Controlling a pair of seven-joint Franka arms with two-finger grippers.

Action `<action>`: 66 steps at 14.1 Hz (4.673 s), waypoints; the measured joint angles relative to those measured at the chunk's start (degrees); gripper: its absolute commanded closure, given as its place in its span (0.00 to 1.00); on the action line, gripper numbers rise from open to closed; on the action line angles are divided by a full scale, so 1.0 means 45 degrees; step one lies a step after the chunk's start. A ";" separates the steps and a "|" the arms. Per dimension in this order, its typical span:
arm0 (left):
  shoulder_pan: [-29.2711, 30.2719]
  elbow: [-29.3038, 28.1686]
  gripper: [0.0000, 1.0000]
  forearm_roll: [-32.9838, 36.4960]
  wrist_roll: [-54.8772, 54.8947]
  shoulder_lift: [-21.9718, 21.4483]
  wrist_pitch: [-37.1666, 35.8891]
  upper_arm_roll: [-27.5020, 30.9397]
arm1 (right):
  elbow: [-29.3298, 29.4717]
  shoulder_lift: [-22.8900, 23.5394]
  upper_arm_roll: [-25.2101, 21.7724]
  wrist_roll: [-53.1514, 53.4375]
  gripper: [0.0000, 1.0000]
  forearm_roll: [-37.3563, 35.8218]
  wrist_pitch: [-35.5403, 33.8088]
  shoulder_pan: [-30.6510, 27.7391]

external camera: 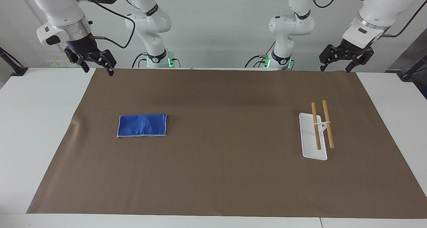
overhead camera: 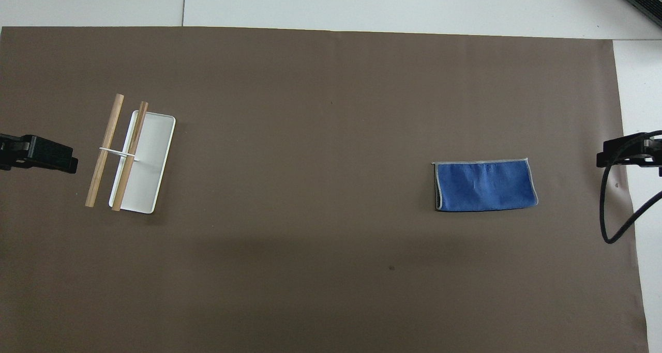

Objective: Right arm passes towel to left arm to hang

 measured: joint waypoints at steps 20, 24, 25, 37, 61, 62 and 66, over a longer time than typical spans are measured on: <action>0.0000 0.0000 0.00 0.0000 0.0000 0.0000 0.0000 0.0000 | -0.0438 -0.0174 -0.0029 0.0004 0.00 0.0000 0.0226 -0.0141; 0.0000 0.0000 0.00 0.0000 0.0000 0.0000 0.0000 0.0000 | -0.0932 -0.0310 0.0002 -0.0003 0.00 0.0000 0.0859 -0.0127; 0.0000 0.0000 0.00 0.0000 0.0000 0.0000 0.0000 0.0000 | -0.1099 -0.0331 0.0007 -0.0020 0.00 0.0015 0.1017 -0.0126; 0.0000 0.0000 0.00 0.0000 0.0000 0.0000 0.0000 0.0000 | -0.6759 0.0428 0.0180 -0.0395 0.00 0.0082 0.8389 0.0876; 0.0000 0.0000 0.00 0.0000 0.0000 0.0000 0.0000 0.0000 | -0.9813 0.2220 0.0142 -0.2783 0.79 0.2001 1.3673 0.1058; 0.0000 0.0000 0.00 0.0000 0.0000 0.0000 0.0000 0.0000 | -0.9809 0.2209 0.0129 -0.2783 0.99 0.2001 1.3679 0.1055; 0.0000 -0.0016 0.00 0.0000 -0.0001 -0.0001 -0.0147 -0.0002 | -0.9748 0.2167 0.0113 -0.2531 1.00 0.2033 1.3663 0.1050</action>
